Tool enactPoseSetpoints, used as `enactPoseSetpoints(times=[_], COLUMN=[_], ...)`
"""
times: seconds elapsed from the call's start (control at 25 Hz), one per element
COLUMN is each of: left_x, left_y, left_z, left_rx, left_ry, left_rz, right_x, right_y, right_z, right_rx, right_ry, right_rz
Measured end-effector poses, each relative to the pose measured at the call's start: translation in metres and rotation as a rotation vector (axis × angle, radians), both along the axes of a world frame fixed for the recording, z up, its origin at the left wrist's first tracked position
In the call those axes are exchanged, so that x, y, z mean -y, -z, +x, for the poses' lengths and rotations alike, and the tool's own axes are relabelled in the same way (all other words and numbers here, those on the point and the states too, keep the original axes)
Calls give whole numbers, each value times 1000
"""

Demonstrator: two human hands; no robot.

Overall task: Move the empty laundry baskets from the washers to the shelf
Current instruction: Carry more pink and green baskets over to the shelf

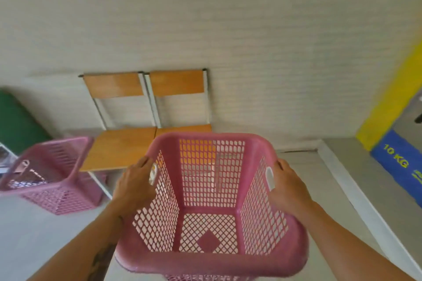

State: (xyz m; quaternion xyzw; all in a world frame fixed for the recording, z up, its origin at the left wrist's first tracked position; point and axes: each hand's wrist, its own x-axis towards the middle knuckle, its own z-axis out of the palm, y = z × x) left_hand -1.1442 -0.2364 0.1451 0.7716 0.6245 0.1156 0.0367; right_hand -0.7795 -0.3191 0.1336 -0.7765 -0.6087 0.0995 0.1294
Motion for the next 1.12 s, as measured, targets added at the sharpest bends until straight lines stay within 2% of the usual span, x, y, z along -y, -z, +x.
enactPoseSetpoints(times=[0.24, 0.56, 0.68, 0.96, 1.12], left_x=[14, -5, -47, -213, -286], left_y=[-20, -45, -53, -99, -89], left_z=[-224, -421, -487, -618, -672], left_rx=[44, -12, -69, -158, -159], left_ry=[-192, -522, -562, -552, -548], left_rz=[87, 140, 149, 253, 325], right_x=[-73, -192, -247, -412, -484], right_y=[-21, -34, -28, -42, -48], right_z=[-210, -427, -493, -625, -678], right_rx=[-14, -64, -116, -224, -200], right_ry=[-263, -527, -568, -601, -572], right_rz=[71, 115, 108, 182, 192])
